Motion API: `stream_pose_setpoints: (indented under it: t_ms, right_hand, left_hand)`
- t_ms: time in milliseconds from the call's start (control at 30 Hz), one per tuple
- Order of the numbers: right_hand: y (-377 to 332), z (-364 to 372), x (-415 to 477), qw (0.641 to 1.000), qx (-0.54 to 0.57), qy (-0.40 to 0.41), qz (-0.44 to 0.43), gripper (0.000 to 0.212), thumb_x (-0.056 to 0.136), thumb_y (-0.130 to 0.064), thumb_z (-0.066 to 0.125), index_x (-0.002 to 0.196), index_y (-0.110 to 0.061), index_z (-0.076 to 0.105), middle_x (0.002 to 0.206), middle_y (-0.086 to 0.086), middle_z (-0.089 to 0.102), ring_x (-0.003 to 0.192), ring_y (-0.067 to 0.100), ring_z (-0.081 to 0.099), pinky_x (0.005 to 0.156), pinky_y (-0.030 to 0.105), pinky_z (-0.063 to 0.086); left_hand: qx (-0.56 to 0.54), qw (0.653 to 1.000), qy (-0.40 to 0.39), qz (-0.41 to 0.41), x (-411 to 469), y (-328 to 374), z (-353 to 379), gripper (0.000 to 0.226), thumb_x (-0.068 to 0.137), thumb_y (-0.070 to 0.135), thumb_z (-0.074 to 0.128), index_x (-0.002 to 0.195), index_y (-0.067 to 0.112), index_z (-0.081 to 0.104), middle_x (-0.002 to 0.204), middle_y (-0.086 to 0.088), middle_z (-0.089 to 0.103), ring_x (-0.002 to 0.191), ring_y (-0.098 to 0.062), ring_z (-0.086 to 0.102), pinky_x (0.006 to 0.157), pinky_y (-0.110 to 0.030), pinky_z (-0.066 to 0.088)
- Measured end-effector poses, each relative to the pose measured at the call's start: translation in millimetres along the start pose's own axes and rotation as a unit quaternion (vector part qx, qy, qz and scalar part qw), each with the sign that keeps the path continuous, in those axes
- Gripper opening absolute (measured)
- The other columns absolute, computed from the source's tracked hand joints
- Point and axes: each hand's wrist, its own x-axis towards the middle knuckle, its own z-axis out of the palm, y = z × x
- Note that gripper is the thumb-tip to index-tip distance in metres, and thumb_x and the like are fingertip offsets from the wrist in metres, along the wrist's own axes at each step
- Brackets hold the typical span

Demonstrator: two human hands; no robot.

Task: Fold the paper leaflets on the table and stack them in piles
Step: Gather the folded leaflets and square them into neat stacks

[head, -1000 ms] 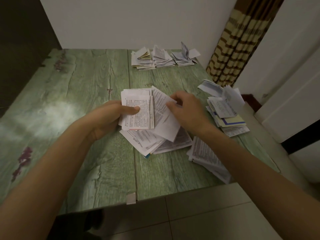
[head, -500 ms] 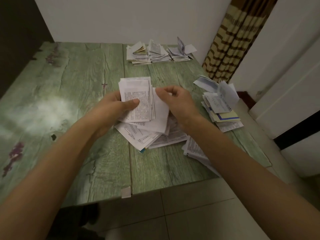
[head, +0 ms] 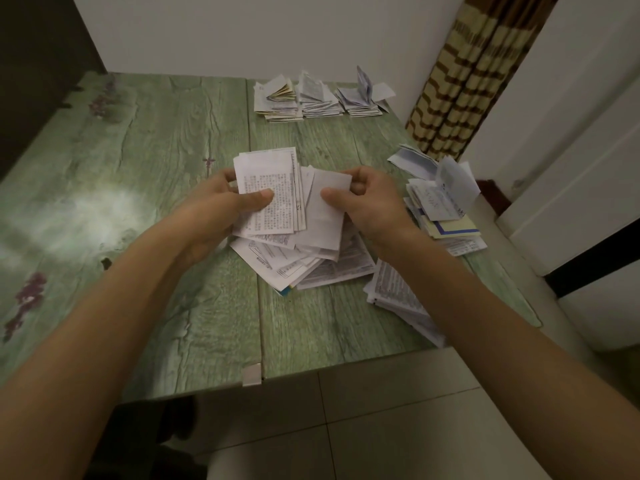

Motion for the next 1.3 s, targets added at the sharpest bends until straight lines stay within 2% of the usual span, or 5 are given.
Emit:
stream_pose_setpoints:
  t_ms: [400,633,833,1167,1300]
  right_hand:
    - [-9,12,1,0.982,0.179,0.022,0.061,0.039,0.085,-0.003,0.065,0.121,-0.003,0.052,0.108,0.01,0.063,0.092,0.021,0.063,0.079,0.034,0.057]
    - [-24,-9,9,0.964,0.096,0.245,-0.041,0.026,0.086,-0.005,0.063,0.11,-0.011,0.057,0.086,-0.009,0.056,0.078,0.006,0.058,0.072,0.021,0.054]
    - [-32,13,-5,0.99,-0.017,0.069,-0.119,0.018,0.088,-0.005,0.058,0.102,-0.015,0.052,0.1,0.0,0.06,0.083,0.01,0.061,0.066,0.017,0.055]
    - [-10,55,-4,0.973,-0.005,0.17,-0.157,0.015,0.087,-0.015,0.063,0.087,-0.025,0.052,0.098,0.009,0.059,0.084,0.016,0.058,0.078,0.029,0.053]
    - [-13,49,-4,0.971,0.034,0.2,-0.13,0.007,0.088,-0.01,0.062,0.087,-0.016,0.057,0.078,-0.01,0.057,0.069,0.0,0.053,0.068,0.014,0.048]
  left_hand:
    - [0.026,0.998,-0.022,0.053,-1,2,2,0.024,0.094,0.003,0.047,0.098,0.021,0.061,0.092,0.006,0.072,0.084,-0.008,0.069,0.074,-0.023,0.055]
    - [0.002,0.999,0.011,0.031,0,0,1,0.022,0.094,0.002,0.048,0.1,0.018,0.061,0.096,0.002,0.071,0.088,-0.013,0.069,0.074,-0.027,0.056]
    - [0.007,0.999,0.035,0.036,-4,6,8,0.019,0.092,0.0,0.047,0.093,0.015,0.059,0.097,-0.007,0.068,0.1,-0.032,0.062,0.096,-0.05,0.042]
    - [-0.011,0.995,0.064,0.072,-9,1,23,0.017,0.1,0.021,0.042,0.099,0.024,0.059,0.106,-0.008,0.069,0.101,-0.03,0.065,0.092,-0.049,0.047]
    - [-0.036,0.993,0.089,0.072,-7,-2,24,0.016,0.1,0.02,0.042,0.101,0.022,0.058,0.097,0.001,0.067,0.092,-0.019,0.065,0.08,-0.035,0.052]
